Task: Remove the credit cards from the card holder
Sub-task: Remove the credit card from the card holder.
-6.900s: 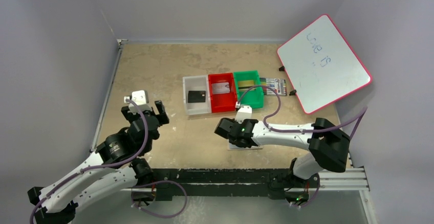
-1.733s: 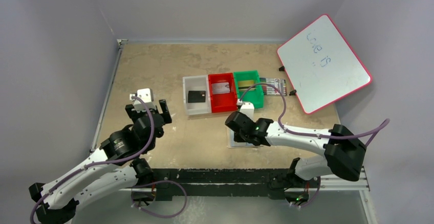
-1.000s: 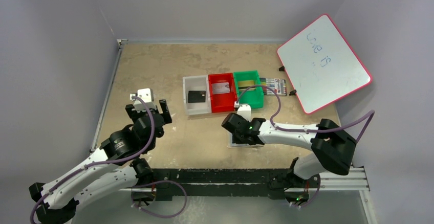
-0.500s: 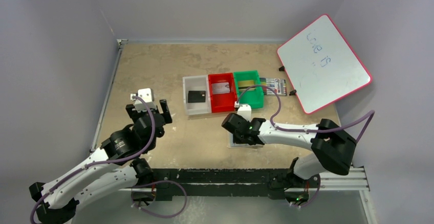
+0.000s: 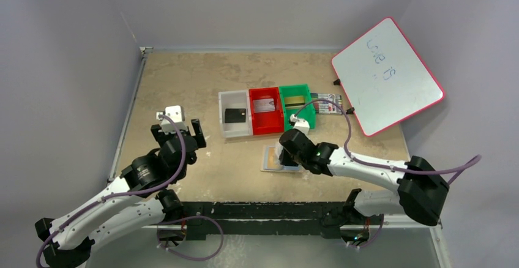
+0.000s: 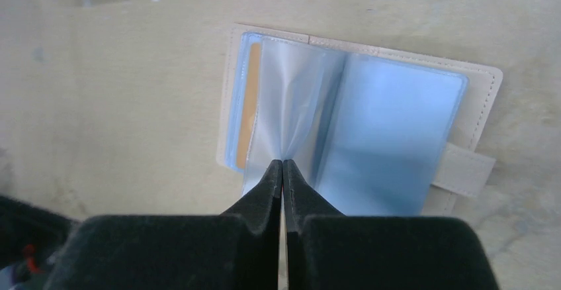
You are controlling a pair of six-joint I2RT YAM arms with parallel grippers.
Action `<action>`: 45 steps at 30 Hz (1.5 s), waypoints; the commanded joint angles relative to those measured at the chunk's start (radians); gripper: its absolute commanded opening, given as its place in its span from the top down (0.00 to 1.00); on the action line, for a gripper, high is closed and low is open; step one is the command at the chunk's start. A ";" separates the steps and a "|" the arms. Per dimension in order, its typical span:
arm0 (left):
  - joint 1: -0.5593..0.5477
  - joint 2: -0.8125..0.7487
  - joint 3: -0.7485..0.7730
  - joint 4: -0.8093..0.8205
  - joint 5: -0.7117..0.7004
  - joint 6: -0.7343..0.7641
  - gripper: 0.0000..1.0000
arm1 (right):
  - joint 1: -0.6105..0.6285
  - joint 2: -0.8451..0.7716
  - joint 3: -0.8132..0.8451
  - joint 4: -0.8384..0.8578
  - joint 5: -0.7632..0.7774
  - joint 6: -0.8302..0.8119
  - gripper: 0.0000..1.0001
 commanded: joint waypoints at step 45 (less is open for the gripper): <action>-0.061 0.682 -0.342 1.237 0.842 -0.525 0.27 | -0.008 -0.074 -0.260 0.522 -0.232 0.121 1.00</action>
